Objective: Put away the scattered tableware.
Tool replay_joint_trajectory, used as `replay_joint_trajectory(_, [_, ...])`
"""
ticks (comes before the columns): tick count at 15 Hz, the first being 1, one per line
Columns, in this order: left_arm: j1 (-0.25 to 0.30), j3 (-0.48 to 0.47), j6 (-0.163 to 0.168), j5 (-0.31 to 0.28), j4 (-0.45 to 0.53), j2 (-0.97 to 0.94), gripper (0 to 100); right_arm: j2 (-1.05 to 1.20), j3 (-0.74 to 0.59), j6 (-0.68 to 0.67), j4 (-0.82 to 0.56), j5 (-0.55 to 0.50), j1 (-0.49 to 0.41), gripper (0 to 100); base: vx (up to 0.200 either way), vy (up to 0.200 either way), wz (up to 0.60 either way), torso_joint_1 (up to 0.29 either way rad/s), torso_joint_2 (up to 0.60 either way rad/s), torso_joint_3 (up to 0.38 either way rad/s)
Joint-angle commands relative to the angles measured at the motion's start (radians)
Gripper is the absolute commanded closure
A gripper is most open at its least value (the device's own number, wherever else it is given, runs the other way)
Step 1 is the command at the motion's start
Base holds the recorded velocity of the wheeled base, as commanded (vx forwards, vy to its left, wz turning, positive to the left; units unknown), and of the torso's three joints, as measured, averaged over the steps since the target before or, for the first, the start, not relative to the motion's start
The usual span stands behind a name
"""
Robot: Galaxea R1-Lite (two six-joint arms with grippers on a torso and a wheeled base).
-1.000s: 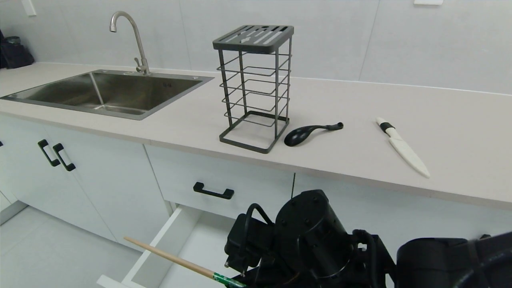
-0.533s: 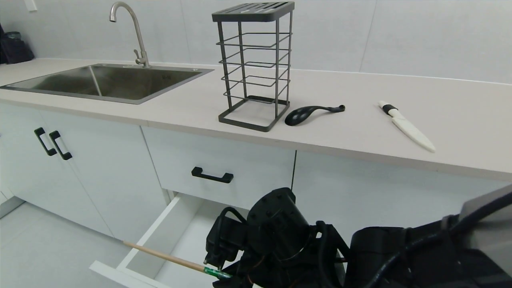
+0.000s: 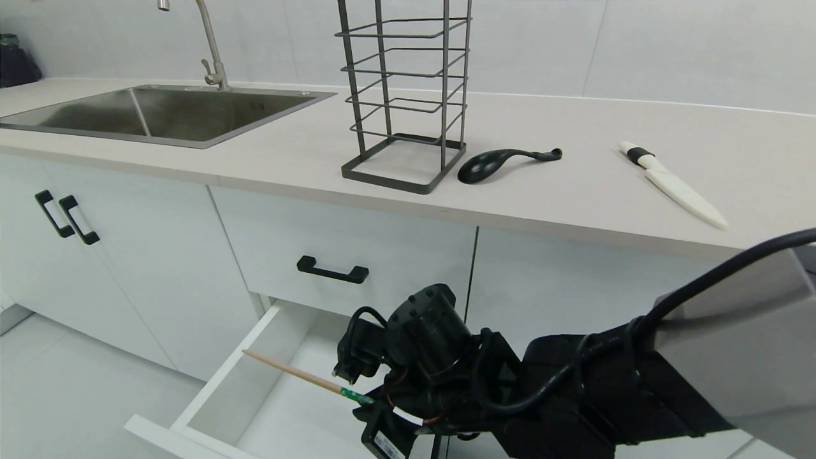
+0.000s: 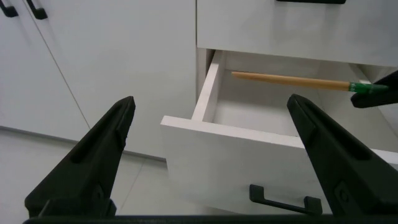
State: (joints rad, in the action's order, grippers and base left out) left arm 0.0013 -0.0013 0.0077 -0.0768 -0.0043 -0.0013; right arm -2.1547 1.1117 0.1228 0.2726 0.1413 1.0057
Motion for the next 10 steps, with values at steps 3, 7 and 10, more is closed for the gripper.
replay_joint_trajectory(3, [0.0, 0.0, 0.0, 0.0, 0.0, 0.001, 0, -0.06, 0.036, 0.005, -0.024, -0.086, -0.007, 100, 0.0, 0.0, 0.0, 0.0, 0.0, 0.0])
replay_joint_trajectory(7, [0.0, 0.0, 0.0, 0.0, 0.0, 0.001, 0, -0.148, 0.134, 0.001, -0.036, -0.144, -0.003, 100, 0.0, 0.0, 0.0, 0.0, 0.0, 0.0])
replay_joint_trajectory(10, [0.0, 0.0, 0.0, 0.0, 0.0, 0.001, 0, -0.186, 0.151, 0.003, -0.038, -0.144, -0.004, 100, 0.0, 0.0, 0.0, 0.0, 0.0, 0.0])
